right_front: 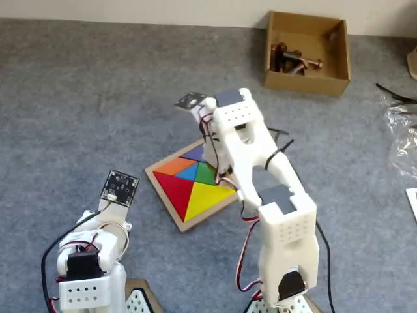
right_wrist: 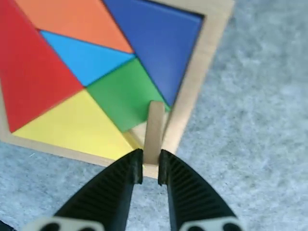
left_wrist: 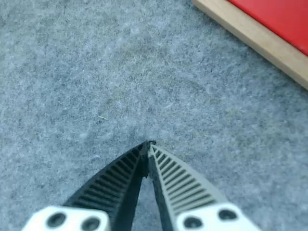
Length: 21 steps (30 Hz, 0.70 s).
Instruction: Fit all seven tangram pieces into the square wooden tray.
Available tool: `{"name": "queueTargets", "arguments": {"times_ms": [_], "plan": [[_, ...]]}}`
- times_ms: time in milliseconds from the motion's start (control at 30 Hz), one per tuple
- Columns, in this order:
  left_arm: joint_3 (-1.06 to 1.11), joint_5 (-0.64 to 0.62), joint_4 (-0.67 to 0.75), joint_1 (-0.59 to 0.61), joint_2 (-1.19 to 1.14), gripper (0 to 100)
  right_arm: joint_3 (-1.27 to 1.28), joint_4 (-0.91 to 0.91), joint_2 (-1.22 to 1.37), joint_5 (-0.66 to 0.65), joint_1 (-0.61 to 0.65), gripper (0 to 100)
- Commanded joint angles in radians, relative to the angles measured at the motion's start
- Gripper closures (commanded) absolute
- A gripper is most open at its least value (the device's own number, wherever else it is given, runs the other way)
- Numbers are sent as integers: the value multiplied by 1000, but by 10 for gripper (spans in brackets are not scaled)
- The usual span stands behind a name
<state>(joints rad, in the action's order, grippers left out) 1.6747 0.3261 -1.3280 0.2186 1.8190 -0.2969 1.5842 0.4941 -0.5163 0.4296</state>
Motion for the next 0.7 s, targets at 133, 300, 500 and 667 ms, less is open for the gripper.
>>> {"name": "queueTargets", "arguments": {"times_ms": [133,300,500,667], "plan": [[21,-11,-8,4,8,986,1,-8,-22,11,-41,950],[21,-11,-8,4,8,986,1,-8,-19,11,-33,950],[21,-11,-8,4,8,986,2,-10,-18,11,-7,949],[21,-11,-8,4,8,986,15,-8,-18,11,22,914]]}}
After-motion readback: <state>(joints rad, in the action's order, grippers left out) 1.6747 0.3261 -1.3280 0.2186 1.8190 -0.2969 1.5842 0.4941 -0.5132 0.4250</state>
